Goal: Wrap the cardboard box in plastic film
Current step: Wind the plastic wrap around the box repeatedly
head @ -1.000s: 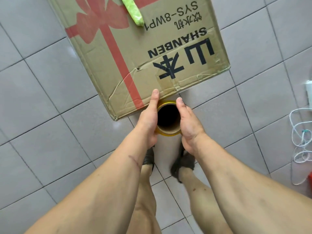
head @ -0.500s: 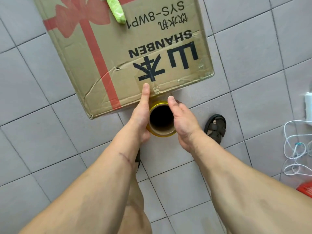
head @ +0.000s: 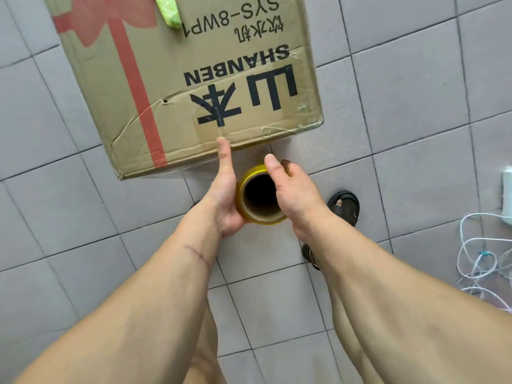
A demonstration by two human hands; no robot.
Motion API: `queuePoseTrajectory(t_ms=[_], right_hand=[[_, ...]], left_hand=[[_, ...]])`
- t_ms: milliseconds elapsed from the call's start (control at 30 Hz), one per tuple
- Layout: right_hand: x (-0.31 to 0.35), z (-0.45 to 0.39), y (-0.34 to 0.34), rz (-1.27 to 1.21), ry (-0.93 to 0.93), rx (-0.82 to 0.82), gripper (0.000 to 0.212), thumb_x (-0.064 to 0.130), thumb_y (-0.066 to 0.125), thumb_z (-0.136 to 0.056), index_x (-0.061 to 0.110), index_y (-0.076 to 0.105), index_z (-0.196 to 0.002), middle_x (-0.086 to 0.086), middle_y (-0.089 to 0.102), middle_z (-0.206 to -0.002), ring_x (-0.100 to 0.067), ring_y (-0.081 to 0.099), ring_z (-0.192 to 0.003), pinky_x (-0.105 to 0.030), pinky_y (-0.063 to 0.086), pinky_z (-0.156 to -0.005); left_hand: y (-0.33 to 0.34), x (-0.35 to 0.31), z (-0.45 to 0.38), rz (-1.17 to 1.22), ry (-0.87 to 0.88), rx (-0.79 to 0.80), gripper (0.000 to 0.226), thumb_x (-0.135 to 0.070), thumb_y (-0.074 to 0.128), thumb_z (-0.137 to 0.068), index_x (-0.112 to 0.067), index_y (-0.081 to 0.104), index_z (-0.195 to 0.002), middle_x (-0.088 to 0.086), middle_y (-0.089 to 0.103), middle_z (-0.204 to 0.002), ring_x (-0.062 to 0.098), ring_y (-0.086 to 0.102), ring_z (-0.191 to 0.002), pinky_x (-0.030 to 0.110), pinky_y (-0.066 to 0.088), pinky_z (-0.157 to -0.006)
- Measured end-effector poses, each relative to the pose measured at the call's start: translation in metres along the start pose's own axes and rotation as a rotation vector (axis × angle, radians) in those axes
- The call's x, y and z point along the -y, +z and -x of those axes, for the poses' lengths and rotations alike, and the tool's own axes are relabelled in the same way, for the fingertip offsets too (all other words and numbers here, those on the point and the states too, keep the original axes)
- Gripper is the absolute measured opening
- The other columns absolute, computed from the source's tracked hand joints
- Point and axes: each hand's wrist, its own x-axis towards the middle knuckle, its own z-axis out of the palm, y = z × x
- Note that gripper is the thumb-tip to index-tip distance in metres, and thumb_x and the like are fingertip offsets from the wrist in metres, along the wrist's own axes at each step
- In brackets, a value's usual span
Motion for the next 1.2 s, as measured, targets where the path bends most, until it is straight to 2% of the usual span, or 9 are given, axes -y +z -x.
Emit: queuePoseTrajectory(t_ms=[167,233,367,533,667,833,967,1133,1200], right_hand=[[0.009,-0.004,-0.016,0.136,-0.064,-0.014,0.101,0.076,0.065,-0.070,0.017,0.039,-0.148,-0.005,0.049,-0.144,-0.024,0.050,-0.129,-0.041,0.042,-0.108],[0.011,-0.003,-0.022,0.016,-0.011,0.025,0.115,0.087,0.062,-0.052,0.020,0.043,-0.143,-0.005,0.054,-0.139,-0.023,0.054,-0.124,-0.043,0.044,-0.106],[0.015,-0.008,-0.038,-0.067,0.000,0.126,0.103,0.082,0.057,-0.066,0.021,0.040,-0.147,0.000,0.055,-0.140,-0.018,0.053,-0.126,-0.043,0.040,-0.110],[0.020,-0.014,-0.065,0.099,-0.149,0.020,0.061,0.057,0.061,-0.089,0.022,0.051,-0.137,0.008,0.059,-0.116,-0.015,0.055,-0.113,-0.033,0.046,-0.099],[0.018,-0.012,-0.072,-0.153,0.004,0.139,0.080,0.060,0.068,-0.081,0.022,0.041,-0.147,0.014,0.056,-0.123,-0.007,0.051,-0.117,-0.025,0.037,-0.097],[0.024,-0.021,-0.081,-0.098,-0.009,0.075,0.090,0.066,0.074,-0.069,0.021,0.048,-0.142,0.001,0.064,-0.128,-0.015,0.059,-0.116,-0.035,0.045,-0.101],[0.029,-0.024,-0.091,0.020,-0.042,0.055,0.090,0.059,0.076,-0.074,0.023,0.040,-0.148,0.002,0.056,-0.132,-0.014,0.054,-0.114,-0.024,0.042,-0.081],[0.026,-0.025,-0.093,-0.043,-0.057,0.106,0.080,0.072,0.065,-0.070,0.023,0.058,-0.133,0.002,0.070,-0.120,-0.014,0.063,-0.115,-0.039,0.047,-0.102],[0.027,-0.025,-0.100,-0.027,-0.058,0.082,0.077,0.068,0.067,-0.070,0.020,0.060,-0.131,-0.001,0.071,-0.119,-0.016,0.065,-0.113,-0.044,0.048,-0.104]], left_hand=[[0.020,0.016,-0.012,-0.065,0.103,-0.222,0.135,-0.115,0.057,-0.035,-0.016,0.075,-0.126,0.014,0.081,-0.124,0.035,0.076,-0.119,0.057,0.053,-0.117],[0.030,0.008,-0.013,-0.117,0.202,-0.321,0.118,-0.110,0.064,-0.044,-0.018,0.074,-0.118,0.011,0.082,-0.121,0.031,0.078,-0.115,0.054,0.054,-0.115],[0.047,-0.014,-0.007,0.021,0.158,-0.137,0.104,-0.100,0.038,-0.086,-0.012,0.077,-0.125,0.018,0.084,-0.115,0.034,0.083,-0.101,0.049,0.062,-0.096],[0.067,-0.001,-0.011,0.083,0.072,-0.065,0.125,-0.111,0.032,-0.070,-0.011,0.075,-0.131,0.021,0.081,-0.123,0.041,0.079,-0.113,0.058,0.060,-0.104],[0.073,0.005,-0.023,0.200,0.172,-0.222,0.122,-0.108,0.054,-0.064,-0.015,0.067,-0.141,0.019,0.081,-0.123,0.042,0.080,-0.111,0.062,0.060,-0.106],[0.084,0.008,-0.022,0.172,0.113,-0.050,0.125,-0.110,0.025,-0.074,-0.012,0.076,-0.133,0.020,0.082,-0.122,0.039,0.078,-0.117,0.058,0.055,-0.115],[0.085,0.008,-0.028,0.096,0.163,-0.222,0.116,-0.108,0.029,-0.077,-0.016,0.071,-0.135,0.012,0.084,-0.115,0.034,0.078,-0.113,0.056,0.058,-0.111],[0.092,0.010,-0.038,0.156,0.172,-0.099,0.153,-0.116,0.057,-0.023,-0.016,0.071,-0.139,0.016,0.083,-0.119,0.038,0.081,-0.112,0.058,0.059,-0.108],[0.098,0.008,-0.036,0.165,0.140,-0.024,0.153,-0.116,0.055,-0.027,-0.012,0.072,-0.138,0.019,0.083,-0.119,0.038,0.081,-0.109,0.057,0.061,-0.107]])
